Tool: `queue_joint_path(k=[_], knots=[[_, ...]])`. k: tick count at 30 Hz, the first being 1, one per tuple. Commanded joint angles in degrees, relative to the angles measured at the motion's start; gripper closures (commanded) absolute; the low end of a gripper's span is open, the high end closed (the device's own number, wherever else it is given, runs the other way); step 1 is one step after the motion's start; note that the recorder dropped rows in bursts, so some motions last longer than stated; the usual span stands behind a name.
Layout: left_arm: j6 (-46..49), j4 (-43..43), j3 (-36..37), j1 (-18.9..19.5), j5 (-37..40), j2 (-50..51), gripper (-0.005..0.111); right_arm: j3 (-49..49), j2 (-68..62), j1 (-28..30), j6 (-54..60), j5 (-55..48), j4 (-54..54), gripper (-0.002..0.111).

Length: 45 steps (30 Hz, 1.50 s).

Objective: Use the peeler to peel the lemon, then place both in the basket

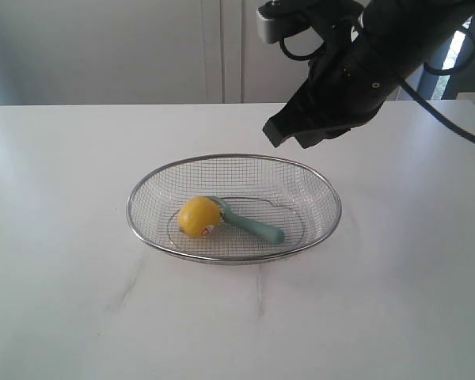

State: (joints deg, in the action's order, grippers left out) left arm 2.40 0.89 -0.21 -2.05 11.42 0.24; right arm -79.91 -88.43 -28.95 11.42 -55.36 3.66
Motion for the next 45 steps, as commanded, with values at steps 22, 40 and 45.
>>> queue_joint_path(k=[22,40,45], knots=[[0.06,-0.89,0.21,0.14,1.20,-0.24,0.107,0.22,6.15,0.37,-0.12,0.22,-0.24,0.108],[0.06,-3.51,0.21,0.14,1.09,-0.24,0.107,0.22,38.49,0.76,-0.12,0.25,-0.24,0.108],[0.06,-3.51,0.21,0.14,1.09,-0.24,0.107,0.22,47.15,8.75,-0.12,0.25,-0.24,0.108]])
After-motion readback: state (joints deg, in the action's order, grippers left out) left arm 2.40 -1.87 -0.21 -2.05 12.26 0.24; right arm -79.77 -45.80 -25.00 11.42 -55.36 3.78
